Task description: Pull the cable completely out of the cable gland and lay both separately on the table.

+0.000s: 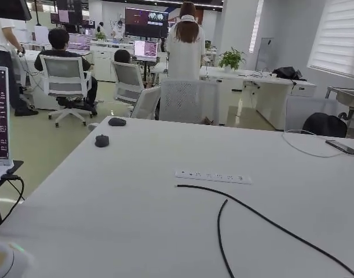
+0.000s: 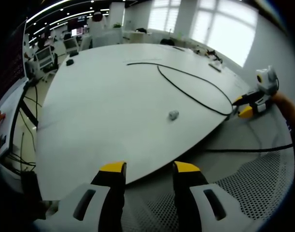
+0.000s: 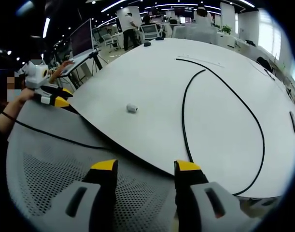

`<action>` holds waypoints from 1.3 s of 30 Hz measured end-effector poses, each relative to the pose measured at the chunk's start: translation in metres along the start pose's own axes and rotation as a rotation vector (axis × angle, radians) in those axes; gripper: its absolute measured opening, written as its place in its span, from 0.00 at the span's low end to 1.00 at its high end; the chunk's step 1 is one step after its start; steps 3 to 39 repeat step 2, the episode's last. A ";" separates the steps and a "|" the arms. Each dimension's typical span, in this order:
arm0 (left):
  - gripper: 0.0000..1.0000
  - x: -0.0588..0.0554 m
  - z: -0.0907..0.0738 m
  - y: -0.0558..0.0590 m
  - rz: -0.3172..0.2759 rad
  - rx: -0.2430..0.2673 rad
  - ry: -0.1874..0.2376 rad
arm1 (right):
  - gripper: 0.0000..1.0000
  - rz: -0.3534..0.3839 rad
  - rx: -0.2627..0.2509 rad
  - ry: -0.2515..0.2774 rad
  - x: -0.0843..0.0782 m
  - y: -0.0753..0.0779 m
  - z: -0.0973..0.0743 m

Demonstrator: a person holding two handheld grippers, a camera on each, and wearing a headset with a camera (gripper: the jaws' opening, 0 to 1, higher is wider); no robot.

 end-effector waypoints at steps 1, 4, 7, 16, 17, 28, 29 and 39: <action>0.39 0.000 0.000 0.000 0.000 0.000 0.000 | 0.49 0.000 -0.001 0.001 0.000 0.000 0.000; 0.39 -0.001 0.000 0.000 -0.002 0.001 0.000 | 0.49 0.002 -0.001 0.000 0.000 0.000 0.000; 0.39 -0.001 0.000 0.000 -0.002 0.001 0.000 | 0.49 0.002 -0.001 0.000 0.000 0.000 0.000; 0.39 -0.001 0.000 0.000 -0.002 0.001 0.000 | 0.49 0.002 -0.001 0.000 0.000 0.000 0.000; 0.39 -0.001 0.000 0.000 -0.002 0.001 0.000 | 0.49 0.002 -0.001 0.000 0.000 0.000 0.000; 0.39 -0.001 0.000 0.000 -0.002 0.001 0.000 | 0.49 0.002 -0.001 0.000 0.000 0.000 0.000; 0.39 -0.001 0.000 0.000 -0.002 0.001 0.000 | 0.49 0.002 -0.001 0.000 0.000 0.000 0.000; 0.39 -0.001 0.000 0.000 -0.002 0.001 0.000 | 0.49 0.002 -0.001 0.000 0.000 0.000 0.000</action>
Point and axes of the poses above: the centre of the closed fingertips' face, and the gripper's own axes: z roughly forward along the fingers, y roughly to its right, x roughly out of its top, the point moved 2 cm from there along -z, roughly backward along the fingers, and after that the axes turned 3 degrees about z, right-handed, at the moved point
